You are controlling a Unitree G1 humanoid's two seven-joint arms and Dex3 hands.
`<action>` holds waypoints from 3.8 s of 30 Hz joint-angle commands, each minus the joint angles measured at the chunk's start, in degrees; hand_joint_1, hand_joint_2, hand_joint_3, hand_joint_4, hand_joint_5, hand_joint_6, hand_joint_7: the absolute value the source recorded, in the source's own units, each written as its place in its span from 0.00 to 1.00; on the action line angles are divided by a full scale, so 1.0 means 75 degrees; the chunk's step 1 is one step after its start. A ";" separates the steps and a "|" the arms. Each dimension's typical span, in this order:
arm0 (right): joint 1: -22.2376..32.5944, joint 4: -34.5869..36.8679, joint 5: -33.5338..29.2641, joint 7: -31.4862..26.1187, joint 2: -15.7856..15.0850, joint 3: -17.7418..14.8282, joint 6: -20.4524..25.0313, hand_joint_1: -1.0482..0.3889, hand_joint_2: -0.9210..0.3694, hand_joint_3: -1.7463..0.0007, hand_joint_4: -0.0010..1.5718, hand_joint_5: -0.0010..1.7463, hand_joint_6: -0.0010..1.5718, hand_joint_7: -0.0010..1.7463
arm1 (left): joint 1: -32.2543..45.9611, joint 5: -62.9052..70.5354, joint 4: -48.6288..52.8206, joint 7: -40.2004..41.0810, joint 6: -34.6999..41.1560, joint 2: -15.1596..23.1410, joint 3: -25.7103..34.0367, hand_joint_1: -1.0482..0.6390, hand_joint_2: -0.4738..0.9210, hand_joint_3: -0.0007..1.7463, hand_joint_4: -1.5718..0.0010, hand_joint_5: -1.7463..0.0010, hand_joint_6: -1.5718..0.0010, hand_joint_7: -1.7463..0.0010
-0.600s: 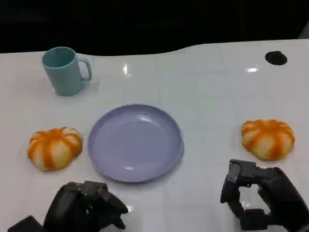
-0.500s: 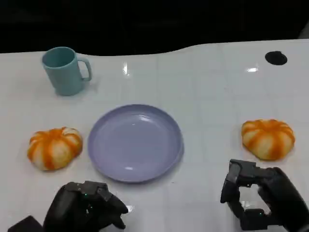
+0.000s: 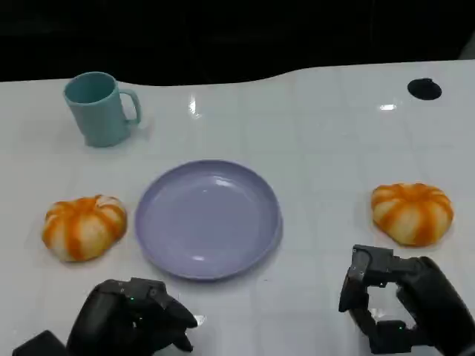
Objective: Grasp the bread from the table and place it into the plate.
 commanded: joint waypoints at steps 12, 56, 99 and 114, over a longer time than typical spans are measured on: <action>-0.0036 0.0015 0.0082 -0.0058 -0.0057 -0.0157 0.0012 0.62 0.30 0.39 0.53 0.93 0.52 0.75 | 0.0026 -0.0052 -0.0046 -0.0006 0.0025 0.0091 0.0031 0.00 0.99 0.00 0.20 0.47 0.15 0.66; -0.0974 -0.2915 -0.7353 -0.1785 -0.2194 0.0007 0.4647 0.37 0.08 1.00 0.00 0.31 0.23 0.00 | -0.0324 0.0028 0.0486 0.0055 -0.0146 0.0090 0.0068 0.00 0.99 0.00 0.21 0.46 0.15 0.66; -0.4020 0.3279 -0.6639 -0.4708 -0.2171 0.2229 0.4283 0.69 0.06 1.00 0.58 0.94 0.92 0.07 | -0.0095 0.0002 0.0172 0.0051 -0.0093 0.0087 0.0039 0.00 0.99 0.00 0.20 0.46 0.15 0.66; -0.4009 0.3346 -0.6330 -0.6803 -0.2005 0.2155 0.3158 0.74 0.08 0.99 0.60 1.00 0.61 0.76 | -0.0102 -0.0007 0.0198 0.0020 -0.0091 0.0100 0.0044 0.00 0.98 0.00 0.20 0.47 0.15 0.66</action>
